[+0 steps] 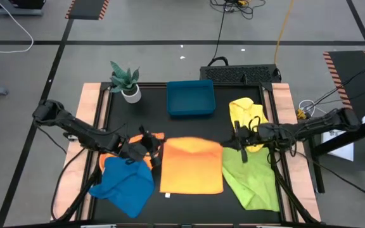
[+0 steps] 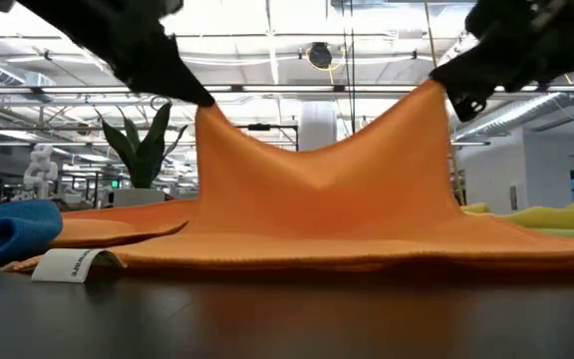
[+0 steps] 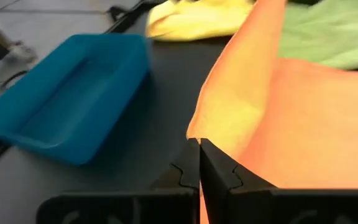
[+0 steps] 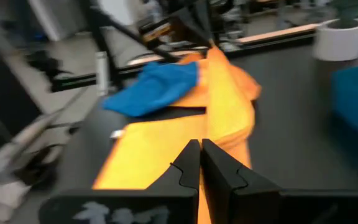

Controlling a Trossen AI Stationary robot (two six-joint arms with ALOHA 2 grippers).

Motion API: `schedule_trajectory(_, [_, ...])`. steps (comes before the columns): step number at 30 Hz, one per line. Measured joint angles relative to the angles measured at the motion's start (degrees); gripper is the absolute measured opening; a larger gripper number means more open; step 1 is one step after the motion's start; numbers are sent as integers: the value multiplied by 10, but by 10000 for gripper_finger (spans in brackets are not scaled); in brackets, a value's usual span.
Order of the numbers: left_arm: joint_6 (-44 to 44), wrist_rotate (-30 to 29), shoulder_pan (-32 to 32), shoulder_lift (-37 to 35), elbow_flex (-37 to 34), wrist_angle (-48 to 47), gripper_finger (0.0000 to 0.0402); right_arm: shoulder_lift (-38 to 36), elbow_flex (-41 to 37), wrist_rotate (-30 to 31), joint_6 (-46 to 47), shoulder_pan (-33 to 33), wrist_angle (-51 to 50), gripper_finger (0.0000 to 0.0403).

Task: Fold microfiber towels
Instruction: Fold the right orange microfiber towel

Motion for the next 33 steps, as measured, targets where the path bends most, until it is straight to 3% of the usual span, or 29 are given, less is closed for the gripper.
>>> schedule_trajectory(9, [10,-2,-101,66,0,53,2,3,-114,6,60,116,195,0])
schedule_trajectory(14, [10,-2,-129,111,0,88,2,41,-141,90,95,184,256,0])
schedule_trajectory(18, [2,-18,-144,121,0,91,2,101,-129,125,98,231,301,0])
schedule_trajectory(23, [11,-80,-159,113,0,74,2,178,-75,127,68,249,300,0])
schedule_trajectory(33, [-19,-91,-162,105,1,27,1,307,2,124,46,250,206,0])
